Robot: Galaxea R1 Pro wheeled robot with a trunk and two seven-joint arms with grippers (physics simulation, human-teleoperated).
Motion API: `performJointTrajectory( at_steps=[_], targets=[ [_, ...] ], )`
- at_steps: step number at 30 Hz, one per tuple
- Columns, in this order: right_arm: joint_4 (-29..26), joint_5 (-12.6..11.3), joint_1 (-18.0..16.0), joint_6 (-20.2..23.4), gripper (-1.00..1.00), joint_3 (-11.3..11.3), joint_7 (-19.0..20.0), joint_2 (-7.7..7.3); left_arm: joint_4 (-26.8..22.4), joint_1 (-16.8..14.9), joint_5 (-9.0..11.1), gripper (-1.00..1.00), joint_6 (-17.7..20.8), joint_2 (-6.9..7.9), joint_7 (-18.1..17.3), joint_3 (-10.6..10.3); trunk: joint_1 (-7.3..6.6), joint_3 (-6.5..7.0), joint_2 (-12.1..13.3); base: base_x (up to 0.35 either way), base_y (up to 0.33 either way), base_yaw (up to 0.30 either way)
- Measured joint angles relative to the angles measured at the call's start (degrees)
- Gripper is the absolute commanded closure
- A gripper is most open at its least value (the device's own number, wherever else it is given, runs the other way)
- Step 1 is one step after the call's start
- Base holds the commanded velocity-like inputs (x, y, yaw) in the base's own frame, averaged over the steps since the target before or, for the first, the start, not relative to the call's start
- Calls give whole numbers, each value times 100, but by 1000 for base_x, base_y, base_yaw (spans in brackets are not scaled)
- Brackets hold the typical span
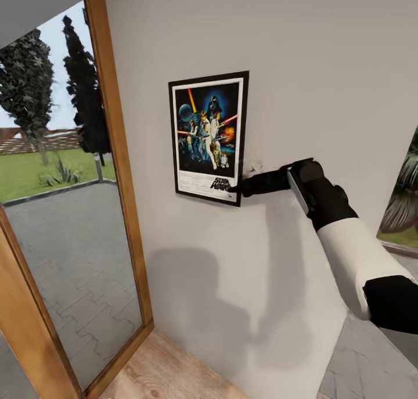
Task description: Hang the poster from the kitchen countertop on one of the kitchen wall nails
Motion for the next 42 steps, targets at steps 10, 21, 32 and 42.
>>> performJointTrajectory(
  at_steps=[10, 21, 32, 42],
  targets=[
    [0, 1918, -61, 667, -100, -1503, -313, 666, 0, -1, -1, -100, -1, -1, -1, 1, 0, -1, 1, 0, 0, 0],
    [-24, 1915, -62, 667, -100, -1513, -313, 655, 0, -1, -1, -100, 3, 0, -1, 1, 2, -1, 1, -48, -15, 0],
    [-35, 1917, -60, 662, -100, -1512, -310, 653, -1, -1, 5, -100, 6, 0, 0, -6, 3, -1, 2, -282, -106, 0],
    [-219, 1931, -11, 667, -100, -1507, -305, 645, -35, -1, 8, -100, -2, 0, -9, 1, 3, -1, 2, -321, -102, 0]
  ],
)
